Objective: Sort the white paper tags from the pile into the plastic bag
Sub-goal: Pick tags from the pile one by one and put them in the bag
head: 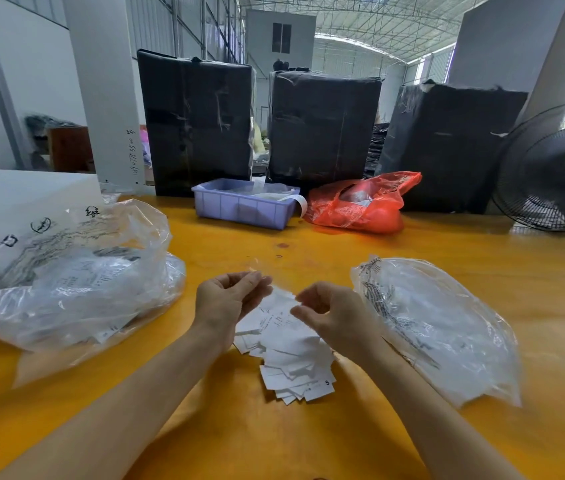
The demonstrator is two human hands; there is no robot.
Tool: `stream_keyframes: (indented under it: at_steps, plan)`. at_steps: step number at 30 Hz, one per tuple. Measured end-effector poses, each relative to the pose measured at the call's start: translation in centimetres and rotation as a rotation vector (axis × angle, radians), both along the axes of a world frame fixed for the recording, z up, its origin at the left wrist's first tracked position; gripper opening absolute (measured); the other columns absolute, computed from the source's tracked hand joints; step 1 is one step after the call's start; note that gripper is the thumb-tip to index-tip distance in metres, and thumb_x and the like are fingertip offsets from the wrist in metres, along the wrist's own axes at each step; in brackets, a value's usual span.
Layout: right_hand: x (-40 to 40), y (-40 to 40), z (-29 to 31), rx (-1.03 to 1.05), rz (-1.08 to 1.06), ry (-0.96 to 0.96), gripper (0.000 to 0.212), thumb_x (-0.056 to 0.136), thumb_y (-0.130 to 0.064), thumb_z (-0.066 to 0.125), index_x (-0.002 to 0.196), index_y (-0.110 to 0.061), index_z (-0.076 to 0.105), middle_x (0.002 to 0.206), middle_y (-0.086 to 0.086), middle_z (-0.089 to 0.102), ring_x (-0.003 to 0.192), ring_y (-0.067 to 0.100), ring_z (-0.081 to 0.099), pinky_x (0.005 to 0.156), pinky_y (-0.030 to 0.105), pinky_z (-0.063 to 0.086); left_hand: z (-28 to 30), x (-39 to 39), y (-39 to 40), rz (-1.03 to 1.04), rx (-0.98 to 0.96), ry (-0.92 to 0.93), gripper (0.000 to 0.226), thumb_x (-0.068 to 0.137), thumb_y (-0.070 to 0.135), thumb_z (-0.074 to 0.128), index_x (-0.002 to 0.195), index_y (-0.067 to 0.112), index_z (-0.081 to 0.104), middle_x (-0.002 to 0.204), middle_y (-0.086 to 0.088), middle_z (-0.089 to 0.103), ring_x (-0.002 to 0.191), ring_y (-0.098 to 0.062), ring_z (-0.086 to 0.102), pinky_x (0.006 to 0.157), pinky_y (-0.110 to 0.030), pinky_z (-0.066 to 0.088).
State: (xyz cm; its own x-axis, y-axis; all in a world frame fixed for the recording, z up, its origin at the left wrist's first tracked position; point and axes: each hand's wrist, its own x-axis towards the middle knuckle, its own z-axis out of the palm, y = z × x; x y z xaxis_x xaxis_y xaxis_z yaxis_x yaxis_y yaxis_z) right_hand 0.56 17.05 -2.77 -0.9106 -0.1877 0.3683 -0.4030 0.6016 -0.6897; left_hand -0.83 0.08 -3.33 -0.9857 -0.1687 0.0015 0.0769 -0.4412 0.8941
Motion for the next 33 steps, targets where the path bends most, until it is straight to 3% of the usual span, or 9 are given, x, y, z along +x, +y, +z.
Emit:
stream_keyframes:
  at_steps: [4, 7, 9, 12, 14, 16, 20, 25, 33]
  plan:
    - [0.2, 0.1, -0.3, 0.341, 0.174, -0.087, 0.046, 0.068, -0.037, 0.082, 0.107, -0.015, 0.069, 0.099, -0.003, 0.066, 0.089, 0.010, 0.058, 0.078, 0.020, 0.048, -0.4, -0.3, -0.4, 0.089, -0.131, -0.002, 0.009, 0.081, 0.004, 0.069, 0.077, 0.005, 0.062, 0.064, -0.003, 0.072, 0.056, -0.010, 0.067, 0.051, -0.016, 0.051]
    - [0.0, 0.0, -0.4, 0.497, 0.209, -0.014, 0.041, 0.075, -0.040, 0.076, 0.106, -0.013, 0.071, 0.106, -0.001, 0.064, 0.095, 0.013, 0.057, 0.083, 0.026, 0.046, -0.7, -0.5, -0.4, 0.147, -0.220, -0.005, 0.011, 0.078, 0.007, 0.073, 0.075, 0.009, 0.064, 0.061, 0.000, 0.070, 0.053, -0.009, 0.061, 0.050, -0.016, 0.047]
    - [0.0, 0.1, -0.3, 0.525, 0.221, 0.043, 0.028, 0.084, -0.032, 0.067, 0.094, -0.007, 0.073, 0.100, 0.005, 0.067, 0.090, 0.017, 0.060, 0.080, 0.029, 0.046, -0.8, -0.5, -0.4, 0.160, -0.288, 0.006, 0.009, 0.078, 0.008, 0.074, 0.077, 0.010, 0.065, 0.060, 0.003, 0.069, 0.050, -0.005, 0.058, 0.049, -0.014, 0.045]
    - [-0.1, 0.2, -0.6, 0.524, 0.145, 0.108, 0.036, 0.094, -0.021, 0.052, 0.067, 0.001, 0.059, 0.072, 0.016, 0.062, 0.064, 0.025, 0.052, 0.062, 0.035, 0.038, -1.0, -0.5, -0.4, 0.154, -0.345, 0.012, 0.005, 0.082, 0.010, 0.071, 0.084, 0.007, 0.067, 0.066, 0.000, 0.068, 0.050, -0.004, 0.051, 0.050, -0.016, 0.042]
    - [-0.3, 0.3, -0.5, 0.378, 0.010, 0.127, 0.039, 0.094, -0.018, 0.051, 0.060, 0.001, 0.054, 0.057, 0.016, 0.053, 0.050, 0.018, 0.038, 0.050, 0.031, 0.028, -1.1, -0.6, -0.3, 0.160, -0.366, 0.009, 0.008, 0.086, 0.014, 0.067, 0.088, 0.007, 0.068, 0.071, -0.004, 0.066, 0.054, -0.009, 0.045, 0.054, -0.020, 0.040]
    - [-0.6, 0.7, -0.1, 0.005, -0.100, 0.038, 0.038, 0.092, -0.014, 0.056, 0.056, -0.003, 0.056, 0.050, 0.005, 0.044, 0.046, 0.013, 0.034, 0.045, 0.022, 0.025, -1.1, -0.8, -0.3, 0.164, -0.376, 0.006, 0.010, 0.090, 0.019, 0.064, 0.085, 0.012, 0.069, 0.067, -0.002, 0.061, 0.057, -0.011, 0.042, 0.057, -0.022, 0.040]
    - [-1.1, 1.4, 0.9, -0.854, -0.057, -0.458, 0.016, 0.088, -0.007, 0.061, 0.073, -0.003, 0.065, 0.072, 0.011, 0.063, 0.068, 0.020, 0.060, 0.059, 0.027, 0.052, -1.1, -0.7, -0.3, 0.125, -0.385, 0.008, 0.008, 0.085, 0.020, 0.069, 0.082, 0.013, 0.068, 0.074, -0.001, 0.067, 0.061, -0.010, 0.059, 0.056, -0.018, 0.045]
    - [-0.8, 0.9, 0.9, -1.050, 0.029, -0.622, 0.008, 0.087, -0.001, 0.059, 0.086, 0.006, 0.062, 0.076, 0.017, 0.067, 0.069, 0.024, 0.066, 0.051, 0.025, 0.054, -0.9, -0.3, -0.1, 0.033, -0.341, 0.034, 0.008, 0.080, 0.009, 0.072, 0.076, 0.004, 0.068, 0.078, -0.015, 0.072, 0.069, -0.021, 0.068, 0.065, -0.029, 0.050]
    - [-0.9, 0.9, 0.9, -1.081, 0.083, -0.622, 0.008, 0.086, 0.006, 0.056, 0.088, 0.000, 0.061, 0.082, 0.016, 0.067, 0.075, 0.024, 0.066, 0.059, 0.029, 0.055, -0.7, 0.5, 0.4, -0.128, -0.398, 0.039, 0.003, 0.081, 0.006, 0.070, 0.081, 0.003, 0.068, 0.071, -0.008, 0.073, 0.052, -0.008, 0.062, 0.048, -0.017, 0.046]
